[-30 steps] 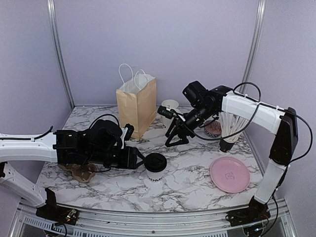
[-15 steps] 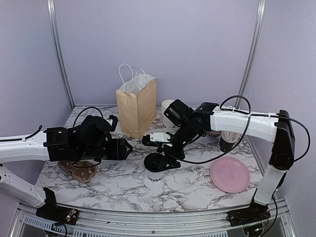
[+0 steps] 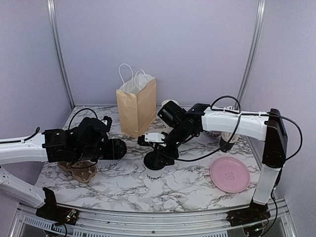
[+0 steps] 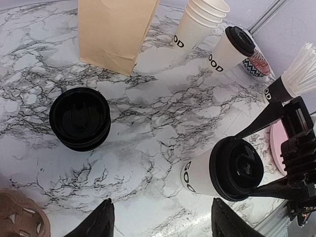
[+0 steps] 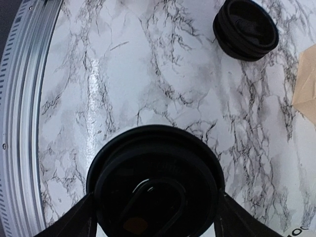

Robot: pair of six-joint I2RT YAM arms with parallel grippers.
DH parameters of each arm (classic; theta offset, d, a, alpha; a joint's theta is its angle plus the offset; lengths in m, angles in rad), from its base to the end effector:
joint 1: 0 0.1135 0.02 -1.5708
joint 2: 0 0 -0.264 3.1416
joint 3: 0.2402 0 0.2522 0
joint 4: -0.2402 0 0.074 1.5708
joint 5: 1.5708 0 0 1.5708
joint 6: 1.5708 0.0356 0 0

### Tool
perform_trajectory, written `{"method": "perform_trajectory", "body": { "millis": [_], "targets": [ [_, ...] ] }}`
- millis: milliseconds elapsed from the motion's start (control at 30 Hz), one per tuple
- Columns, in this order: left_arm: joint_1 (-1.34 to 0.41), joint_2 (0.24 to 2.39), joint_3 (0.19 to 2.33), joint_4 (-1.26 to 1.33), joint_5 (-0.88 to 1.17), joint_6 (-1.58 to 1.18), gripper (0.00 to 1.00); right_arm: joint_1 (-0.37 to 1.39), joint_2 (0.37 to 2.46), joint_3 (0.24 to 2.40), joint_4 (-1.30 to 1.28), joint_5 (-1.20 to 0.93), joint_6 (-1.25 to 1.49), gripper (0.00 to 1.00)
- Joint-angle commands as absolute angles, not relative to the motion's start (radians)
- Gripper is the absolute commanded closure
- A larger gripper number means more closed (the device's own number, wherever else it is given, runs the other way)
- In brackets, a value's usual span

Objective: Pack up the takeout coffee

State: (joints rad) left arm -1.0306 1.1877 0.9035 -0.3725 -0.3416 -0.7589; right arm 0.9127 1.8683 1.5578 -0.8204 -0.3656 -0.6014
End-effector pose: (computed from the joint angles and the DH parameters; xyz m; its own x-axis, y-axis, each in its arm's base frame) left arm 0.1431 -0.2155 0.2816 -0.6900 -0.1101 -0.7154 0.2713 0.8770 -0.3966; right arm 0.2313 0.3200 0.2512 0.0144 -0.8453 -0.5341 -0.9991 -0.0333 0.0258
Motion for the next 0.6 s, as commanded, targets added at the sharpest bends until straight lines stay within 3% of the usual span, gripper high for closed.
{"method": "perform_trajectory", "body": {
  "millis": [0,567],
  "targets": [
    [-1.020,1.161,0.891,-0.387,-0.353,-0.755,0.33,0.920,1.883,1.601,-0.830,-0.343,-0.590,0.30],
    [-1.017,1.149,0.868,-0.368,-0.339,-0.752,0.33,0.628,2.000,1.883,-0.859,-0.259,-0.481,0.31]
  ]
}}
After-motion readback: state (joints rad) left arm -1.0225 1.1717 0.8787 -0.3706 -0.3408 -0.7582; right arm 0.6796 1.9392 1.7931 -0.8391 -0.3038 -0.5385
